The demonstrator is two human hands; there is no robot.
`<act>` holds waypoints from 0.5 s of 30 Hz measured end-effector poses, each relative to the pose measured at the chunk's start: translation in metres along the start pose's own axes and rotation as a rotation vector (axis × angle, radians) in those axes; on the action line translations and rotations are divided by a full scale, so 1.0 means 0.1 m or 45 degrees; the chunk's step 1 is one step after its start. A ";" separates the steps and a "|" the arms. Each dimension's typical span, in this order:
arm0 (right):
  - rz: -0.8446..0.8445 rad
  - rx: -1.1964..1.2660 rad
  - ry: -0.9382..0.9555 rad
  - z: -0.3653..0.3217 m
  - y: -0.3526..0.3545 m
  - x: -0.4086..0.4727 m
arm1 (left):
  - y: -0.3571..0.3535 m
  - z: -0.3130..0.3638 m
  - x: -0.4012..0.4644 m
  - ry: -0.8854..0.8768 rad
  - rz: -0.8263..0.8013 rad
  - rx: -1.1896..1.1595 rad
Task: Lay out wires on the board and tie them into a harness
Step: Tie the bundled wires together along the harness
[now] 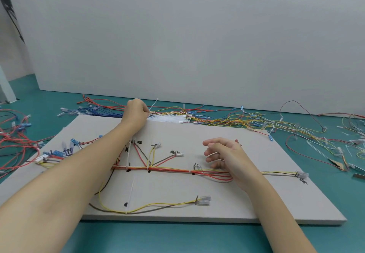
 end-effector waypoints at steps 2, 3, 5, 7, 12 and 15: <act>0.016 0.008 0.012 -0.01 0.00 0.00 | 0.08 0.10 -0.01 -0.061 0.081 -0.074; 0.040 0.014 0.036 -0.02 0.01 0.00 | 0.12 0.17 -0.03 -0.092 0.118 -0.117; 0.126 0.046 0.152 -0.09 0.06 -0.01 | 0.19 0.40 -0.10 -0.154 0.152 -0.221; 0.232 0.102 0.311 -0.18 0.13 -0.04 | 0.18 0.71 -0.27 -0.224 0.070 -0.385; 0.356 0.275 0.508 -0.33 0.21 -0.10 | -0.05 1.33 -0.93 -0.408 -0.464 -0.639; 0.295 0.361 0.514 -0.34 0.16 -0.11 | -0.14 1.47 -1.22 -0.417 -0.605 -0.715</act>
Point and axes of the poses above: each hand's wrist, its own x-axis towards the middle knuckle, its own y-axis out of the back of the hand, z = x × y, the point moved 7 cm from there along x, towards the middle knuckle, and after that the axes turned 8 degrees about -z, right-handed, at the moved point
